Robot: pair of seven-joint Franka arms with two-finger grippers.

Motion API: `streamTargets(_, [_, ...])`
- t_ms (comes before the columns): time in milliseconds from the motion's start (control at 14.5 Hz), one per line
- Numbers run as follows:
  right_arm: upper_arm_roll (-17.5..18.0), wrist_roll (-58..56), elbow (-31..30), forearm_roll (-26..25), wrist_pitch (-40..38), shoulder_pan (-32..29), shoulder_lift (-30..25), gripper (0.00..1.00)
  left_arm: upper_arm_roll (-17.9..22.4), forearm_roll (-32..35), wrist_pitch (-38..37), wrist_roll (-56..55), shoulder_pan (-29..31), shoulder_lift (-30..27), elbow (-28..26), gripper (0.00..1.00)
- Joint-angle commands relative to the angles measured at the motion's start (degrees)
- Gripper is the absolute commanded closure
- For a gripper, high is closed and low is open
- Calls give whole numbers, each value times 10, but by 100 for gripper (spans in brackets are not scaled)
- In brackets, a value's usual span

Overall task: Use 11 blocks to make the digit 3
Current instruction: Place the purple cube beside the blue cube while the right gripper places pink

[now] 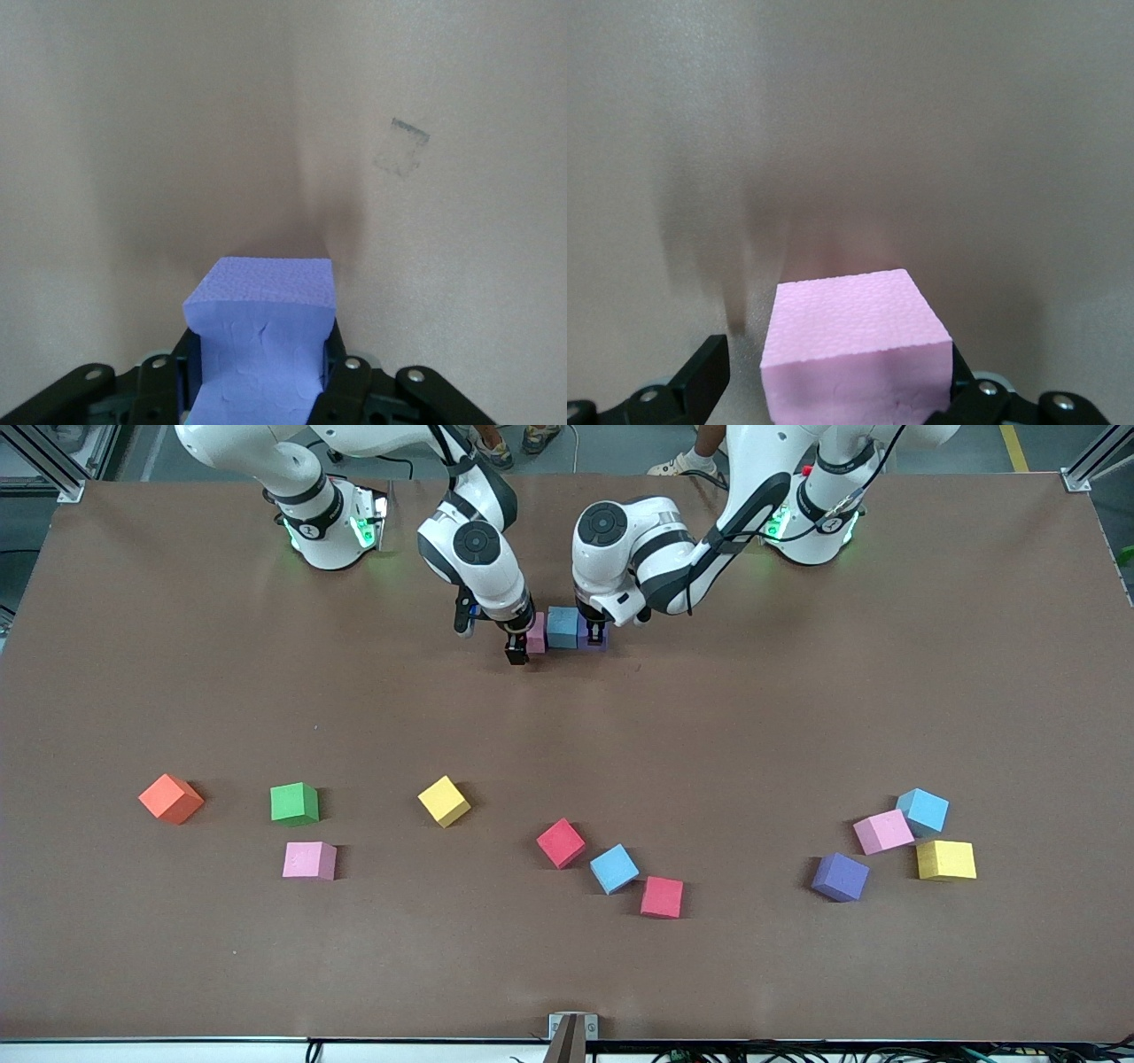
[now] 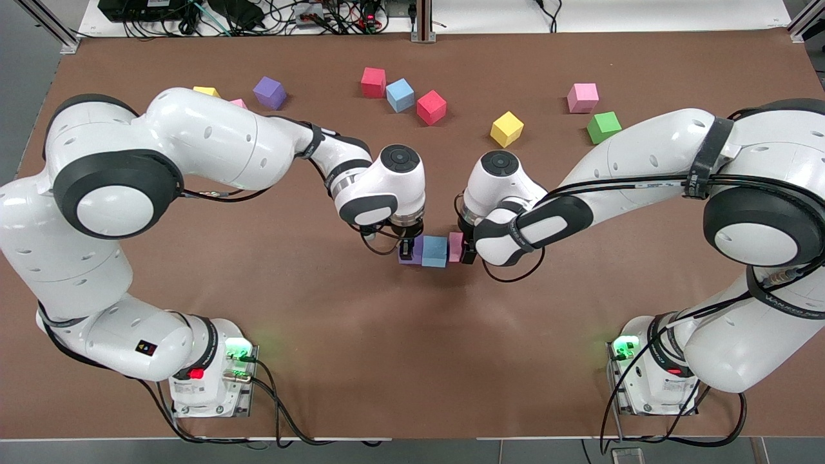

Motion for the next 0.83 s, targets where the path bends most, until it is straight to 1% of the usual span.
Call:
streamTargets(0, [-8,12,3,-10,-21,10,-17,0,0,32,7,-84,-10,16,11,99])
streamTargets(276, [-7,12,3,-10,-71,10,-43,0,0,32,7,-85,-13,18,11,99])
streamTargets(345, [-7,12,3,-10,-82,10,-48,0,0,32,7,-85,-13,20,11,97])
streamTargets(414, [-7,12,3,-10,-92,10,-54,0,0,32,7,-84,-13,21,11,75])
streamTargets(483, [-7,12,3,-10,-97,9,-60,0,0,38,7,-84,-12,21,12,14])
streamTargets(552, [-7,12,3,-10,-100,7,-66,0,0,40,4,-85,-11,19,13,0])
streamTargets(690, [-7,13,5,-10,-100,3,-77,0,-2,41,-10,-92,-7,8,13,0])
streamTargets(759, [-7,13,6,-10,-101,3,-82,0,-3,41,-34,-92,-8,2,18,0])
